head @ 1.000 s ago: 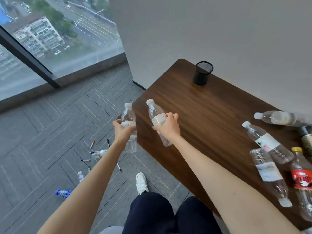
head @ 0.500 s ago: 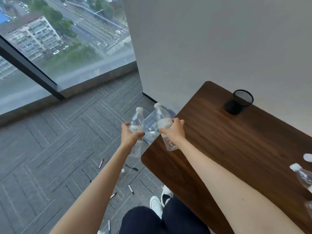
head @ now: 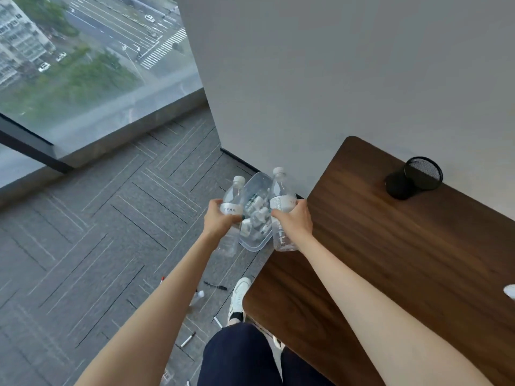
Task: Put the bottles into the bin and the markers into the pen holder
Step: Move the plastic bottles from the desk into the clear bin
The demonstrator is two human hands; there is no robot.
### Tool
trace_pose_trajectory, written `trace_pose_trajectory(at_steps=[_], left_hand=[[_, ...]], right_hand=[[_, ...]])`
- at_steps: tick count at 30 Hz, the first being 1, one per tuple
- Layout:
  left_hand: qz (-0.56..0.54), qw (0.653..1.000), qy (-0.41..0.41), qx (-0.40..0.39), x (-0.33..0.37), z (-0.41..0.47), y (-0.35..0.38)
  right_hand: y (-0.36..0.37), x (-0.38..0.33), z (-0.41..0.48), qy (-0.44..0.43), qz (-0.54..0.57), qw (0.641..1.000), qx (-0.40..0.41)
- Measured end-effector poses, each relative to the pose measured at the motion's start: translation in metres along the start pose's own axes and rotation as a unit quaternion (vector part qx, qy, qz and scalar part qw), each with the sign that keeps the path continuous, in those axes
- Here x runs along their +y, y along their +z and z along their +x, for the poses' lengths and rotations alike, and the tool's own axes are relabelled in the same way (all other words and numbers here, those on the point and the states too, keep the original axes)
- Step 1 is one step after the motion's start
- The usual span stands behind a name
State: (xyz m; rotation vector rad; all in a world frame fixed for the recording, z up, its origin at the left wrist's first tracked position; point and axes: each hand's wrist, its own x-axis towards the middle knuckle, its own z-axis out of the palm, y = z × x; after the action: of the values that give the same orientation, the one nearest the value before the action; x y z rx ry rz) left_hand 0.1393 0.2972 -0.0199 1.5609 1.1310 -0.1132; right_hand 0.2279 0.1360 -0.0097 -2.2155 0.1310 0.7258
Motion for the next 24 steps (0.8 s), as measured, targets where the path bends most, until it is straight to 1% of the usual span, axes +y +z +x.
trace_pose_trajectory(at_steps=[4, 9, 11, 16, 24], left_hand=[[0.032, 0.999, 0.003, -0.037, 0.013, 0.034, -0.006], [0.094, 0.989, 0.077, -0.079, 0.034, 0.064, -0.012], [0.114, 0.985, 0.088, -0.095, 0.037, 0.072, -0.014], [0.151, 0.976, 0.092, -0.125, 0.024, 0.079, -0.025], [0.138, 0.979, 0.070, -0.133, 0.009, 0.089, -0.045]], right_hand=[[0.016, -0.004, 0.005, 0.048, 0.029, 0.998, 0.028], [0.037, -0.009, 0.008, 0.070, 0.049, 0.995, 0.060], [0.042, -0.010, 0.008, 0.086, 0.049, 0.993, 0.070], [0.053, -0.008, 0.006, 0.159, 0.047, 0.985, 0.051], [0.069, -0.025, 0.018, 0.196, 0.034, 0.980, 0.015]])
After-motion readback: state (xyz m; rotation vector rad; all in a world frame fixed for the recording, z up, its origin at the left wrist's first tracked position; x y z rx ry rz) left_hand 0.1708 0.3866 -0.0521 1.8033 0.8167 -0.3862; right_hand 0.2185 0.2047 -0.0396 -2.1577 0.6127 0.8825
